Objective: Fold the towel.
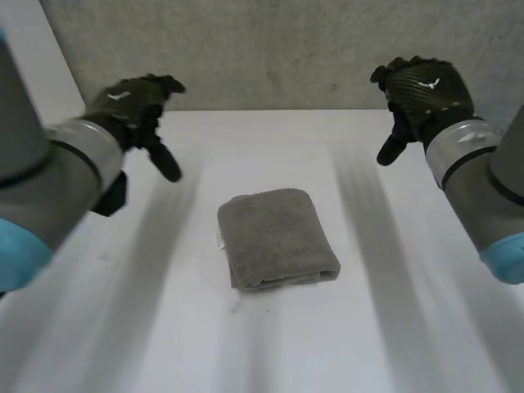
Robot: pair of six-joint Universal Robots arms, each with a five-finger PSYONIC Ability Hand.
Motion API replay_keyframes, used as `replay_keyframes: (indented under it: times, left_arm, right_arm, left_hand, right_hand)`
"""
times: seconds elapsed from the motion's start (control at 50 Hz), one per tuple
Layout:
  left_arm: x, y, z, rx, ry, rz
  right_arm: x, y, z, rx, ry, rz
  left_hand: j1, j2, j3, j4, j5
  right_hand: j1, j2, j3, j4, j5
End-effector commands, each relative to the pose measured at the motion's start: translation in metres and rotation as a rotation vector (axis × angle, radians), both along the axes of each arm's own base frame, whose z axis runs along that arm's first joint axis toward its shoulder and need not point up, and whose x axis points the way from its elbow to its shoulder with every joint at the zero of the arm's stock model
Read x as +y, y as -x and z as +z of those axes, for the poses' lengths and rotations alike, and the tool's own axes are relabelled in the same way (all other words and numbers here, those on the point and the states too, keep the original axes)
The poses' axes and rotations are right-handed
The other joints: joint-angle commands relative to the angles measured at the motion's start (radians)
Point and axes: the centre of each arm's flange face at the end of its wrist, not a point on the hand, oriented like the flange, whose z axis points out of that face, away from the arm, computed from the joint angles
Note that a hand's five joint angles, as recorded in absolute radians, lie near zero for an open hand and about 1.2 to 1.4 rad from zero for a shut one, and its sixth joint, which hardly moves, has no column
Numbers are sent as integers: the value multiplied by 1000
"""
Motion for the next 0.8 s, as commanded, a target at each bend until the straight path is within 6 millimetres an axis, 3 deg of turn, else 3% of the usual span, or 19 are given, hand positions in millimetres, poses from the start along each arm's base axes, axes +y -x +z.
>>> replay_keyframes:
  times: [0.02, 0.56, 0.8]
  left_arm:
    - [6, -18, 6, -22, -46, 34]
    - [10, -17, -4, -1, 5, 27]
    - [25, -24, 23, 33, 73, 24]
  right_arm:
    - [9, 2, 1, -1, -5, 15]
    - [27, 5, 6, -7, 2, 38]
    - [38, 9, 23, -26, 46, 40]
  left_hand:
    - [-2, 11, 8, 8, -33]
    - [-2, 11, 8, 8, -33]
    - [-2, 11, 8, 8, -33]
  right_hand:
    - [-35, -48, -39, -58, -45]
    - [-35, -48, -39, -58, -45]
    - [-35, -48, -39, -58, -45]
